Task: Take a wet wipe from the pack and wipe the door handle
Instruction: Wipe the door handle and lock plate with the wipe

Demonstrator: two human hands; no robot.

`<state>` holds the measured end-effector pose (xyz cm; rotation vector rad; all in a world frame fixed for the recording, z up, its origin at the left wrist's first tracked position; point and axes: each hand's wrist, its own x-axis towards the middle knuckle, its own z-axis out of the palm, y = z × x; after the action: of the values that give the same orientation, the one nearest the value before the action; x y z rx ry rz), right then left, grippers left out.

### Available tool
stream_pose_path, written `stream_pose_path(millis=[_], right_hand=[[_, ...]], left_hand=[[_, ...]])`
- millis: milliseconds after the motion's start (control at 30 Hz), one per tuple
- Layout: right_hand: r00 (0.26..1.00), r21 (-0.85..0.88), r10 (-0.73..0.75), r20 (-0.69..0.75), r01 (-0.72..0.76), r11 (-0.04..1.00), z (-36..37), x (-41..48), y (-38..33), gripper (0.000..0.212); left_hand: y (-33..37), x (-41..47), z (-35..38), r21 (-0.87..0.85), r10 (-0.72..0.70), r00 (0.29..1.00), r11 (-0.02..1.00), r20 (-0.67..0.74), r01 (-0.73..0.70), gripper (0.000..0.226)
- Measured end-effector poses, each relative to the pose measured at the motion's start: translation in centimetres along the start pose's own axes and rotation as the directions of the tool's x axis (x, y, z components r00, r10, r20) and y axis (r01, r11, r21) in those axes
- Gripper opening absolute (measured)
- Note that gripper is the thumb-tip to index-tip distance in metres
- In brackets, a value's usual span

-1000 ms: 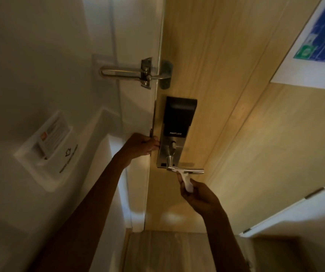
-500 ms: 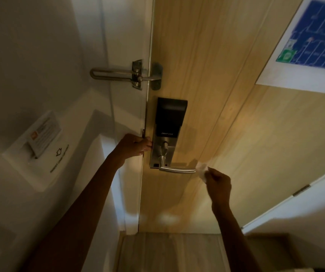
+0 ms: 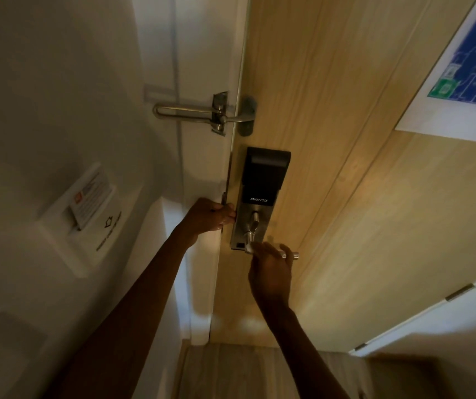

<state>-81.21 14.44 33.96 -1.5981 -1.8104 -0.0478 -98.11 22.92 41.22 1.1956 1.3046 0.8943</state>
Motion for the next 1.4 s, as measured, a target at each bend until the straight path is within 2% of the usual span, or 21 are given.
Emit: stream_pose_path(millis=[133,267,300,367,500,633,700,833,967,1067,1200,1267,1400], right_hand=[[0.975,0.090,0.220,0.032,-0.222,0.971,-0.4,2.2,-1.5,0.014],[0.883,0.180,0.452,0.128,-0.469,0.865,-0.6,5.0,-1.7,0.016],[0.872,0.190,0.468,0.141,-0.488,0.852,-0.4,5.2,-1.7,0.016],[0.891,0.194,0.428,0.151,-0.452,0.871,-0.5,4.5,-1.7,0.015],[0.965,0.196,0.232,0.122,-0.252,0.948,-1.2,3.0,-0.7,0.013],[0.925,0.177,0.361,0.118,-0.377,0.909,0.3,4.1,-1.0,0.013],[0.931,0.122,0.349,0.110,-0.361,0.925,1.1,3.9,-1.3,0.014],[0.987,0.092,0.122,0.103,-0.132,0.987,0.7,2.5,-0.3,0.018],[0.994,0.001,-0.027,0.107,0.027,1.000,0.7,1.6,-0.1,0.028],[0.991,-0.153,-0.030,0.132,0.051,0.987,1.7,0.9,-1.3,0.033],[0.973,-0.319,0.052,0.223,0.023,0.948,2.8,0.5,-2.8,0.038],[0.973,-0.330,0.053,0.226,0.025,0.944,2.6,0.6,-2.8,0.037],[0.987,-0.205,-0.009,0.158,0.042,0.978,1.0,1.1,-2.3,0.026]], left_hand=[[-0.1,0.1,0.2,0.025,0.009,1.000,1.000,-0.021,-0.009,0.019],[0.0,0.9,0.4,0.042,-0.035,0.999,0.998,-0.026,0.036,0.020],[0.1,0.8,0.4,0.046,-0.029,0.999,0.998,-0.025,0.030,0.019],[0.1,0.8,0.5,0.049,-0.016,0.999,0.999,-0.032,0.017,0.020],[-0.3,1.1,0.5,0.033,-0.012,0.999,0.999,-0.048,0.014,0.028],[-0.3,1.0,0.7,0.007,-0.002,0.999,1.000,-0.050,0.002,0.027],[-0.5,1.1,0.6,-0.006,0.007,0.999,1.000,-0.041,-0.007,0.021],[-0.6,1.3,0.6,-0.002,0.007,0.999,1.000,-0.038,-0.007,0.028],[-0.7,1.3,0.6,0.012,0.038,0.999,0.999,-0.038,-0.038,0.032],[-0.9,1.3,0.5,0.029,0.055,0.998,0.998,-0.044,-0.054,0.032],[-0.8,1.6,0.6,-0.008,0.000,1.000,1.000,-0.029,0.000,0.026],[-0.7,1.7,0.6,-0.012,-0.020,0.999,1.000,-0.025,0.020,0.028],[-0.6,1.6,0.5,-0.048,-0.031,0.999,0.998,-0.015,0.030,0.028]])
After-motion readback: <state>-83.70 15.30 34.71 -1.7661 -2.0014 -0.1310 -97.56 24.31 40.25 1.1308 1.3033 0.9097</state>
